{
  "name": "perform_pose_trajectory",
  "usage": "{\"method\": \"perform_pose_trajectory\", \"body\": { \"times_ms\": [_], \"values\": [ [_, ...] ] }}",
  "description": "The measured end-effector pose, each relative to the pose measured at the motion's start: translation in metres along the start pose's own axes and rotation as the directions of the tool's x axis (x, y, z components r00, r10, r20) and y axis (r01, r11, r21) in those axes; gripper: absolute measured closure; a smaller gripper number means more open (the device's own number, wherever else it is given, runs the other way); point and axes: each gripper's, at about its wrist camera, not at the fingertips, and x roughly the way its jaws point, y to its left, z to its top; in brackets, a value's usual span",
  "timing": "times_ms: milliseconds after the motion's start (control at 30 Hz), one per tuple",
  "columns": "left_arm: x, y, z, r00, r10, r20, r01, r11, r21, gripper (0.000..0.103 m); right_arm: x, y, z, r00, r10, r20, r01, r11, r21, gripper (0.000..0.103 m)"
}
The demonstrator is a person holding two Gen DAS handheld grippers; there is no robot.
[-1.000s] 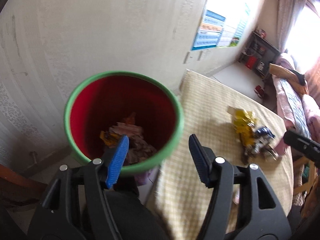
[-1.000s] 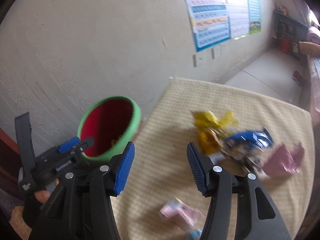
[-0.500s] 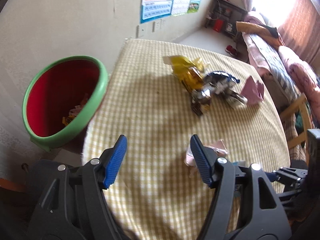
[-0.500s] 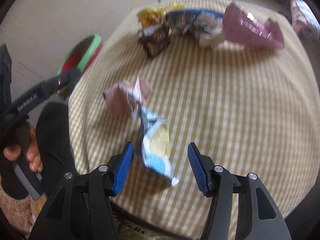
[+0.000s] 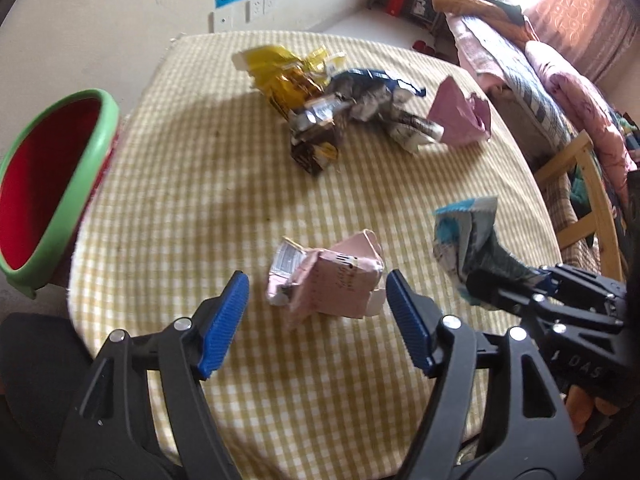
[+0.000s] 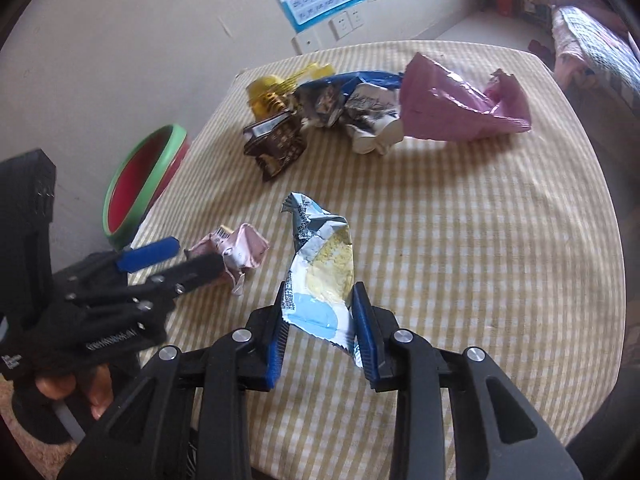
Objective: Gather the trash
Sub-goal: 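Grasp the pink paper carton with the left tool while the right tool grasps the blue-white chip bag, then carry the carton and chip bag over the red bucket with both tools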
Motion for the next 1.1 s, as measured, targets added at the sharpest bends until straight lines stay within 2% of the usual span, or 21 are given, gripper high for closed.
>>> {"method": "perform_pose_trajectory", "body": {
  "times_ms": [133,167,300,467,600,767,1100],
  "values": [
    [0.02,-0.003,-0.002,0.999,-0.009,-0.047,0.009,1.0,0.001,0.036,-0.003,-0.007,-0.003,1.0,-0.003,0.013,0.003,1.0,0.02,0.073],
    [0.023,-0.002,-0.002,0.998,-0.011,-0.056,0.011,1.0,-0.005,0.041,-0.004,-0.007,-0.002,1.0,-0.004,0.015,0.004,1.0,0.021,0.073],
    [0.019,0.002,-0.004,0.999,-0.026,-0.035,0.025,0.999,-0.025,0.045,-0.005,-0.008,-0.003,1.0,-0.003,0.017,0.003,1.0,0.019,0.073],
    [-0.003,0.011,-0.002,0.999,0.005,0.036,-0.003,0.999,-0.053,0.046,-0.009,-0.001,-0.001,0.999,-0.008,0.038,0.008,1.0,0.002,0.073],
    [-0.027,0.019,0.004,0.993,0.052,0.108,-0.044,0.996,-0.077,0.045,-0.018,0.008,0.003,0.997,-0.008,0.071,0.01,1.0,-0.022,0.072],
    [-0.048,0.027,0.011,0.983,0.092,0.16,-0.075,0.991,-0.109,0.045,-0.027,0.021,0.011,0.995,0.004,0.104,0.001,0.999,-0.046,0.072],
    [-0.078,0.036,0.019,0.963,0.125,0.24,-0.095,0.987,-0.133,0.045,-0.035,0.057,0.035,0.987,0.026,0.16,-0.008,0.994,-0.113,0.071]
  ]
}}
